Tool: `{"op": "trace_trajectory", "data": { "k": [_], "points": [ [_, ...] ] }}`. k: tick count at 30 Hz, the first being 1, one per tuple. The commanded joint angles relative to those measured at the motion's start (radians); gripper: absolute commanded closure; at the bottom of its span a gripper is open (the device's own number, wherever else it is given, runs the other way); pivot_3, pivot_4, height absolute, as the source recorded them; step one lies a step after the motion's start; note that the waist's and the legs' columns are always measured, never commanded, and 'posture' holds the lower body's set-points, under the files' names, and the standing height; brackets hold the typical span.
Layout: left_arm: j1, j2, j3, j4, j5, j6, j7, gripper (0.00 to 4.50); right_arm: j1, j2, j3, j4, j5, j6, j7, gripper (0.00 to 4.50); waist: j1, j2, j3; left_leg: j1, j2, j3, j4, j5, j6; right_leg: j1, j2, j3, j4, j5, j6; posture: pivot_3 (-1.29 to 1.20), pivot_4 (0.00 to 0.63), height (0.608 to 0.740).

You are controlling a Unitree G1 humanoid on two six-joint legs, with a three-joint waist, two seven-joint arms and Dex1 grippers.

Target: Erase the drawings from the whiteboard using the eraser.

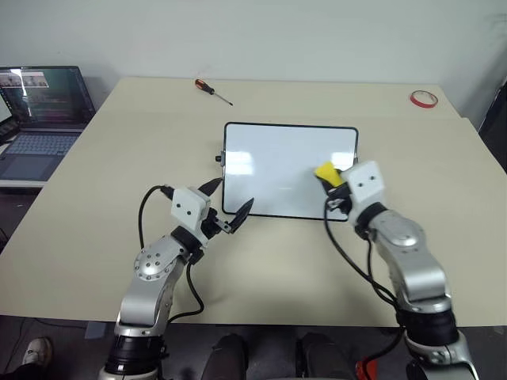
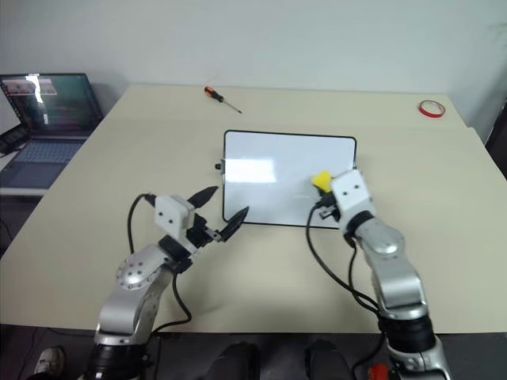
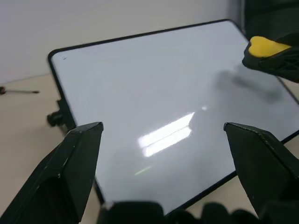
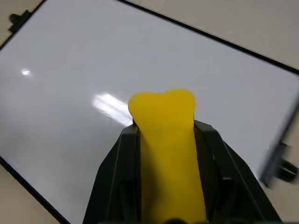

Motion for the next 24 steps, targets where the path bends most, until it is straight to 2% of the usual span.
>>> {"op": "trace_trajectory", "data": {
  "k": [1, 8, 12, 19, 24],
  "points": [
    [-0.078, 0.02, -0.056, 0.031, -0.053, 0.011, -0.119, 0.0, 0.039, -0.026, -0.098, -0.172, 0.026, 0.14, -0.018, 3.3, 0.001, 0.0, 0.0, 0.001, 0.0, 0.0, 0.0, 0.0, 0.0, 0.0, 0.0, 0.0, 0.0, 0.0, 0.0, 0.0, 0.15, 0.74],
    [-0.241, 0.002, -0.214, 0.207, -0.038, -0.065, -0.358, 0.0, 0.146, -0.059, -0.26, -0.232, 0.041, 0.315, -0.05, 3.3, 0.001, 0.0, 0.0, 0.002, -0.001, 0.003, 0.0, 0.0, 0.0, 0.002, 0.001, -0.002, 0.0, 0.0, 0.0, 0.0, 0.15, 0.74],
    [-0.33, -0.036, -0.302, 0.336, 0.004, -0.15, -0.468, 0.0, 0.186, -0.03, -0.325, -0.195, 0.065, 0.369, -0.064, 3.3, 0.0, 0.0, 0.0, 0.003, 0.0, 0.005, 0.0, 0.0, 0.0, 0.002, 0.001, -0.001, 0.0, 0.0, 0.0, 0.0, 0.15, 0.74],
    [-0.4, -0.101, -0.361, 0.469, 0.051, -0.235, -0.527, 0.0, 0.178, 0.013, -0.357, -0.098, 0.117, 0.346, -0.084, 3.3, -0.002, 0.0, 0.0, 0.004, 0.0, 0.007, 0.0, 0.0, 0.001, 0.002, 0.006, 0.001, 0.001, 0.0, 0.0, 0.0, 0.15, 0.74],
    [-0.403, -0.124, -0.368, 0.484, 0.066, -0.246, -0.528, 0.0, 0.163, 0.021, -0.354, -0.033, 0.136, 0.312, -0.104, 3.3, -0.002, 0.0, 0.0, 0.004, 0.0, 0.007, 0.0, 0.0, 0.001, 0.002, 0.006, 0.002, 0.001, 0.0, 0.0, 0.0, 0.15, 0.74]
  ]
}}
